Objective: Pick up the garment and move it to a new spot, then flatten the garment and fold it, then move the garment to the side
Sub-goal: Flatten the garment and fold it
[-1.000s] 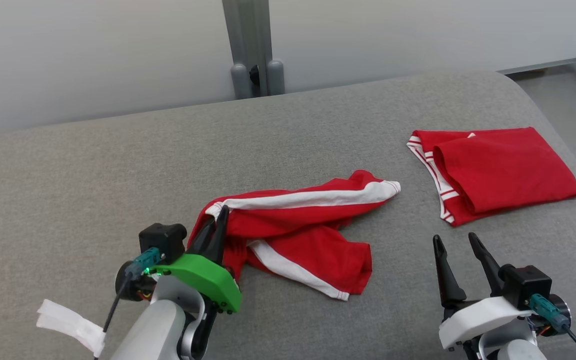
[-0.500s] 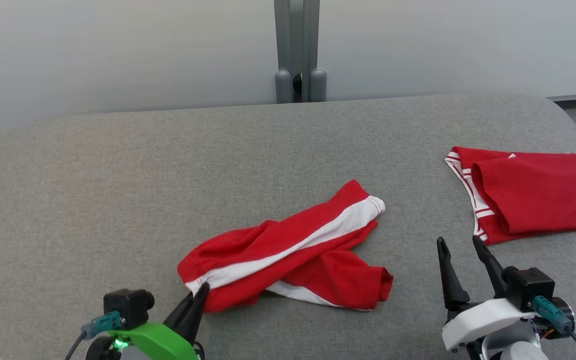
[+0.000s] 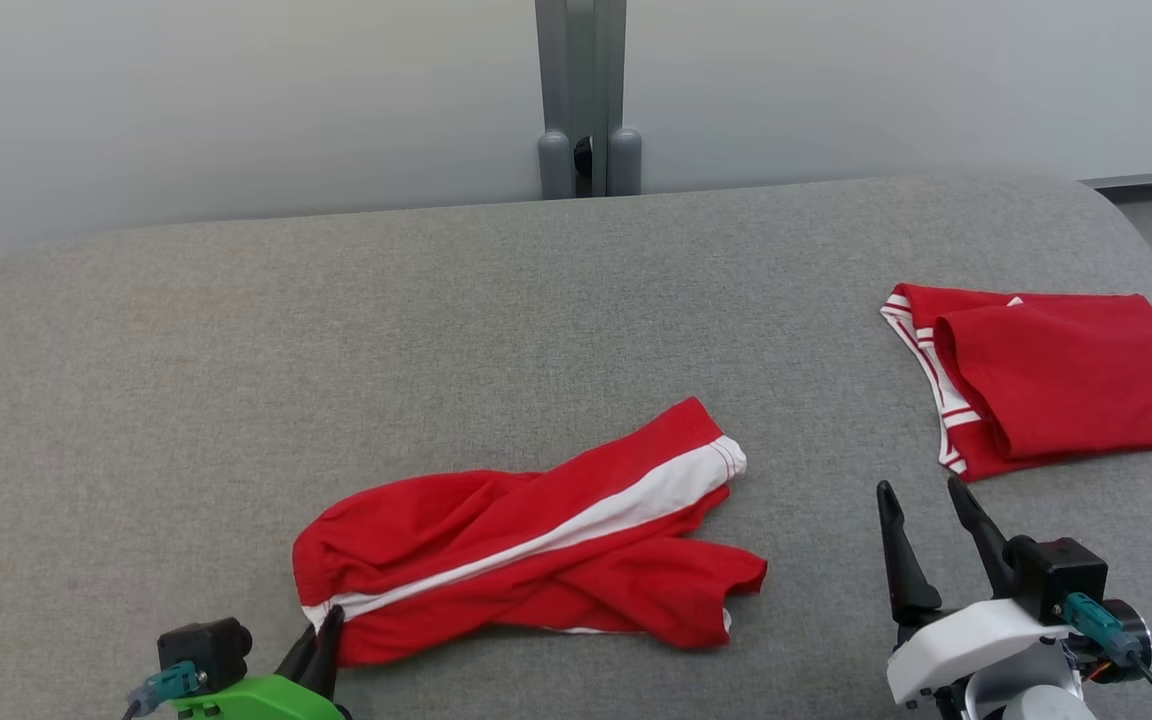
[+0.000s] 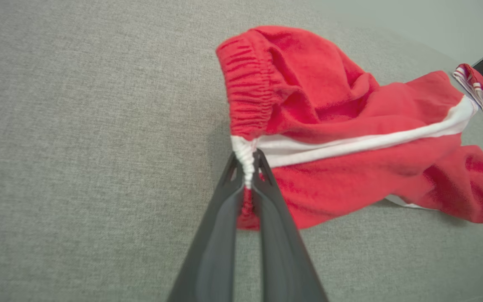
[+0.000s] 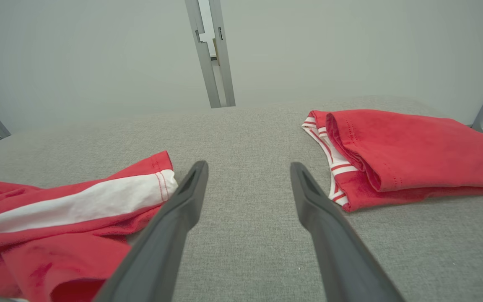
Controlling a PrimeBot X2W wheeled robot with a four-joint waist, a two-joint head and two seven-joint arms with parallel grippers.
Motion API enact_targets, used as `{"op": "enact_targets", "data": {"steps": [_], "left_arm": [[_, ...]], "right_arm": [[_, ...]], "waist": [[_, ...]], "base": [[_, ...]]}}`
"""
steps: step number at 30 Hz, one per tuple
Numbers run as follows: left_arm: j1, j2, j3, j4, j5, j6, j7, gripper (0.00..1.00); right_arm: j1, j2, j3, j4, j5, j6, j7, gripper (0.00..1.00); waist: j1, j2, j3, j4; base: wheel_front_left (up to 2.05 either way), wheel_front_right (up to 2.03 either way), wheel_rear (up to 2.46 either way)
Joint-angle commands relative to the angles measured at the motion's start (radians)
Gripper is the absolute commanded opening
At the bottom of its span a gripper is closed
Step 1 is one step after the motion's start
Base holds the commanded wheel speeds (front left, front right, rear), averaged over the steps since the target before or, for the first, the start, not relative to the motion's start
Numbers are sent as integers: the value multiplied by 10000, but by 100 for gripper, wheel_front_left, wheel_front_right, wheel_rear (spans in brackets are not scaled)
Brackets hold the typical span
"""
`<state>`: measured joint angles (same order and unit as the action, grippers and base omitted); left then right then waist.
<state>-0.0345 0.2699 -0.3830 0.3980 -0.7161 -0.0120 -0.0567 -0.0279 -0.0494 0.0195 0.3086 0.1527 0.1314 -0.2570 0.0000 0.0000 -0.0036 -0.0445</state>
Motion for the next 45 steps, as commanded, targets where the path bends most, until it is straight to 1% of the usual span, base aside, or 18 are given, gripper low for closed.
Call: {"op": "enact_targets", "data": {"steps": [1,2,3,4,5,12,17,20,24,29,45], "left_arm": [[-228,5,43,179,172,57,-191,6],[-302,-48,54,326,190,82,-348,24],[-373,-105,60,435,199,93,-467,45],[-459,-156,56,562,223,97,-586,84],[-528,-186,46,647,277,98,-694,100],[-902,-317,-60,941,678,176,-1426,100],[-1062,-324,17,622,848,323,-1742,100],[-1083,-475,123,263,939,472,-1902,100],[-941,-695,203,-150,1158,731,-2009,100],[-631,-967,233,-548,1419,925,-2083,100],[-241,-1030,522,-1061,1986,1063,-2085,100]], "right_arm": [[-110,-23,-28,52,-84,-16,-34,100],[-123,-23,-38,67,-87,-16,-35,100],[-130,-23,-53,80,-87,-16,-37,100],[-131,-23,-72,97,-78,-16,-38,100],[-133,-23,-81,113,-69,-16,-40,100],[-171,-23,-109,107,8,-16,-61,100],[-227,-23,-156,-15,-37,-16,-69,100],[-277,-23,-196,-72,-45,-16,-77,100],[-325,-23,-192,-137,37,-16,-87,100],[-311,-25,-123,-202,143,-16,-75,100],[-216,-25,-7,-228,208,-16,-89,100]], "waist": [[0,0,3,-5],[0,0,3,-2],[0,0,3,3],[0,0,1,13],[0,0,-2,25],[0,0,-64,223],[0,0,-158,443],[0,0,-245,580],[0,0,-356,734],[0,0,-460,840],[0,0,-583,795]], "base": [[0,0,0],[0,0,0],[0,0,0],[0,0,0],[0,0,0],[0,0,0],[0,0,0],[0,0,0],[0,0,0],[0,0,0],[0,0,0]]}}
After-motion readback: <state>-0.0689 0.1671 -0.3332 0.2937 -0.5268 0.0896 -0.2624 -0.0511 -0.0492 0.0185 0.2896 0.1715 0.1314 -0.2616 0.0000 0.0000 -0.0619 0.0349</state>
